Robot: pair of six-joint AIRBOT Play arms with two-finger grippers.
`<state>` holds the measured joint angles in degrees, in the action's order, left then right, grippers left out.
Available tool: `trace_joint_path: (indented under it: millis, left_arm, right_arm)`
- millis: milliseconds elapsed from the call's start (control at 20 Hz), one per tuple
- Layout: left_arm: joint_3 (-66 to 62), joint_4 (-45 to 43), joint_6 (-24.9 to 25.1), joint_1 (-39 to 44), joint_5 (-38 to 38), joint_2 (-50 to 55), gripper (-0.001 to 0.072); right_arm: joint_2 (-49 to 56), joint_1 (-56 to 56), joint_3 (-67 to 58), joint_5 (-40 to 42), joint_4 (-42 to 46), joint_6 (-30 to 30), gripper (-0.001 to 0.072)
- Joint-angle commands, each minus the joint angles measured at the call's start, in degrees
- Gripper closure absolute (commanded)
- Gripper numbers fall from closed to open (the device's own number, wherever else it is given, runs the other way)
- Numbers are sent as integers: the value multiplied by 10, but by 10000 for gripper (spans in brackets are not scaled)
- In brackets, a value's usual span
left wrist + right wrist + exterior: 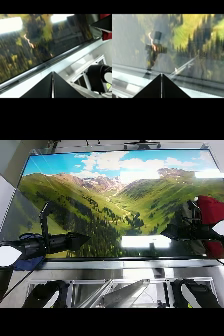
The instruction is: Fold the shirts.
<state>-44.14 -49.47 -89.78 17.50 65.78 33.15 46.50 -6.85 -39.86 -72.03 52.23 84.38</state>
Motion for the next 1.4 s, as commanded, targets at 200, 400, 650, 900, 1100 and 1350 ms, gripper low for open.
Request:
trace_joint_path:
  millis: [200,400,650,900,1100,1350]
  left_arm:
    - [0,0,1,0,-6,0,686]
    - [0,0,1,0,-43,0,686]
    - [0,-7,1,0,-66,0,687]
    - [0,-3,1,0,-92,0,686]
    - [-2,-13,2,-1,-98,0,680]
    - [-92,-394,-73,-101,97,0,-13]
  right_arm:
    - [0,0,0,0,0,0,696]
    - [0,0,0,0,0,0,696]
    - [0,0,0,0,0,0,696]
    - [0,0,0,-4,-7,0,696]
    - [0,1,0,-11,-11,-4,695]
    - [-1,29,0,-34,-9,-50,561]
